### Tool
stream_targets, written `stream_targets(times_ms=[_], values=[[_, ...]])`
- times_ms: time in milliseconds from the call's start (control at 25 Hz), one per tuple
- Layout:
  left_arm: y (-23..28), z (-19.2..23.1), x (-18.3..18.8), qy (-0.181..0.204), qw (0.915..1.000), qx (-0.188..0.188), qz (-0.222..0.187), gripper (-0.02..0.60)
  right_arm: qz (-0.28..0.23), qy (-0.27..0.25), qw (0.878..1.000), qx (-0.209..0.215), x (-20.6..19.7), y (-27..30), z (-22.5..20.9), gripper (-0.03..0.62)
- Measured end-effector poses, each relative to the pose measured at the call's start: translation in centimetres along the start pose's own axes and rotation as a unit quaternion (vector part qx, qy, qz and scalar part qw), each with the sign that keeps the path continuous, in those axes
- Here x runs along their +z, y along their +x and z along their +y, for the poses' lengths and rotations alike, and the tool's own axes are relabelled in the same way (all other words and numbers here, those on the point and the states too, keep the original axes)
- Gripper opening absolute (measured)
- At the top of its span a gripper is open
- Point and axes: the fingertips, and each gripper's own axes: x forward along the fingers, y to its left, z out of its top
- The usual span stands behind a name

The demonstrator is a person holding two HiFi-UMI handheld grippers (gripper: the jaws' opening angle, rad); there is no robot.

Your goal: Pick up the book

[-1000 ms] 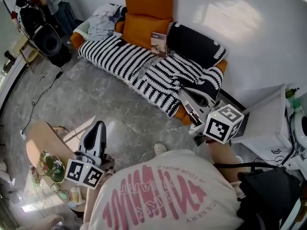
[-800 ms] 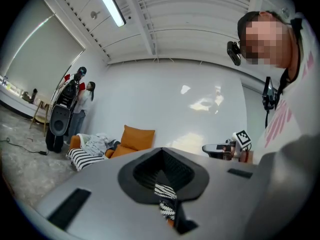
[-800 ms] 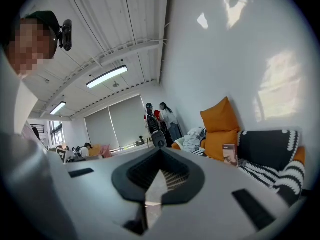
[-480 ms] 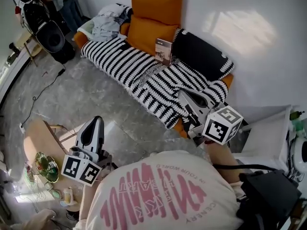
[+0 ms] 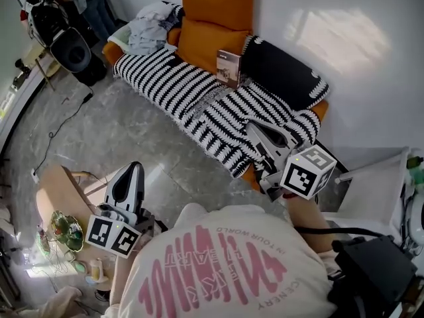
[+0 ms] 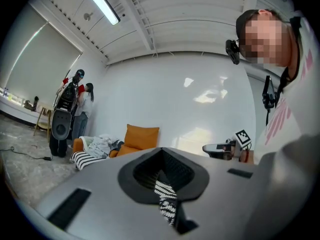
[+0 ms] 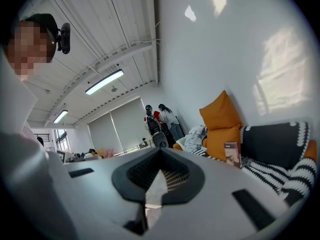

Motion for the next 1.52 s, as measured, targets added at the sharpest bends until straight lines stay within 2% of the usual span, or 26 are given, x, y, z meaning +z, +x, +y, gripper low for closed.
stream_targets(times_ms=[280,480,720,960,1520], values=[[2.2,-0.1,-0.6,0.001,0.9997,-0.018,0.017,0.006,-0.001,0.021,0.999,-0.027,-0.8,-0.9,-2.0,0.009],[5.2,0.6,0.1,0.008,0.9994,-0.032,-0.003,0.006,-0.017,0.022,0.998,-0.049,-0.1,-1.2,-3.9,0.009],[9.0,2.0,1.3,-0.018,0.9975,-0.067,-0.017,0.006,-0.028,0.029,0.996,-0.086,0.5,-0.8,-5.5,0.009],[12.2,4.6,1.3,-0.002,0.9967,-0.08,0.014,0.006,-0.033,0.036,0.993,-0.104,1.3,1.8,-6.5,0.009],[18.6,11.8,3.8,-0.003,0.992,-0.124,0.027,0.006,-0.031,0.043,0.989,-0.137,2.8,10.1,-7.3,0.009]])
